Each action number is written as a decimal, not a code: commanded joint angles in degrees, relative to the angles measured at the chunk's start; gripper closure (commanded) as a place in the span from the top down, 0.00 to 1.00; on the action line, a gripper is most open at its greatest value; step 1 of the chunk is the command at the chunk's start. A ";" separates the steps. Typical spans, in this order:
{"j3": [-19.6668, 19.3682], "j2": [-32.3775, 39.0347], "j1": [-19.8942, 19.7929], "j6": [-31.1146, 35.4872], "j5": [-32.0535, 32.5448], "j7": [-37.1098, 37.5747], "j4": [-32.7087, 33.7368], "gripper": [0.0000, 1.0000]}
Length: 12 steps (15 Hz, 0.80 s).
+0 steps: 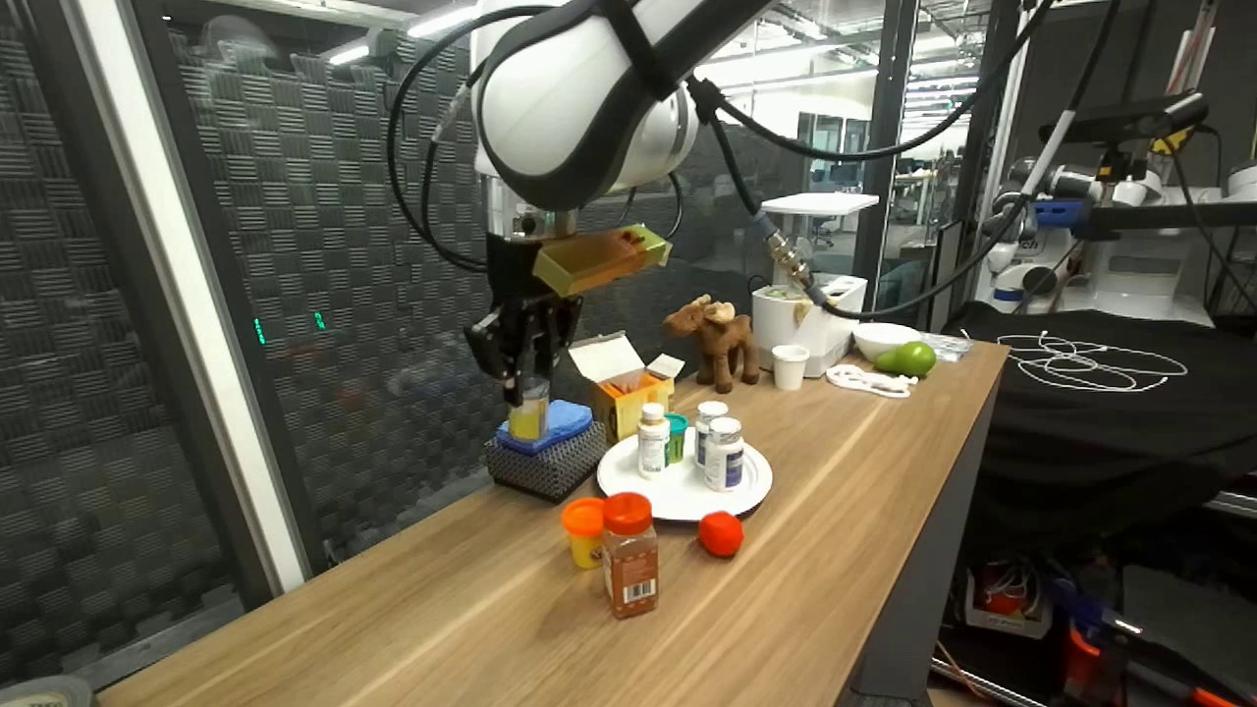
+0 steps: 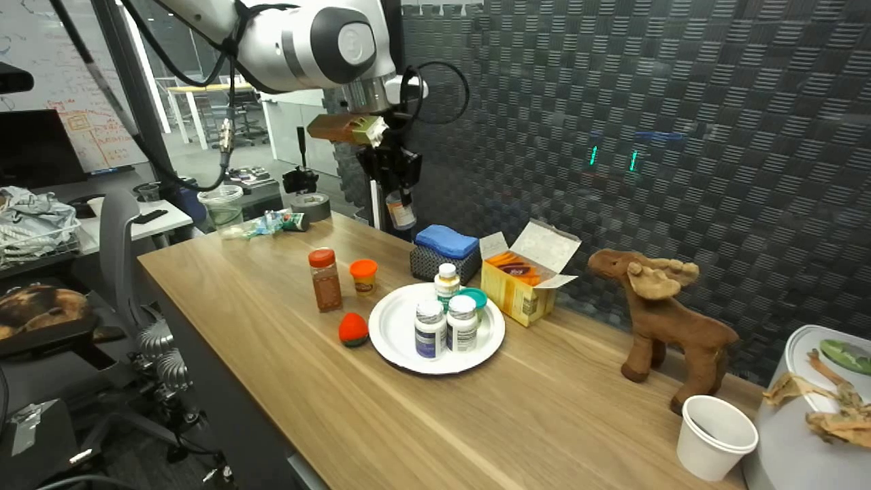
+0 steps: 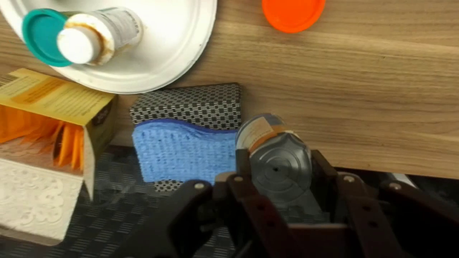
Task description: Put the bottles and the red plushy on the table onto the plate
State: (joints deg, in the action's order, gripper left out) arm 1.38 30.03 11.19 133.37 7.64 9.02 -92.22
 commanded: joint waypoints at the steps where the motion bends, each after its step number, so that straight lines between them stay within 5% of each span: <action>1: -1.80 -6.21 -1.27 2.38 0.80 1.96 -7.62 0.18; 12: -3.90 -13.50 -4.96 4.42 1.76 2.78 -22.33 0.18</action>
State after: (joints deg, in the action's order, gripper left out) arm -2.13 20.39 6.69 135.79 7.85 10.52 -109.07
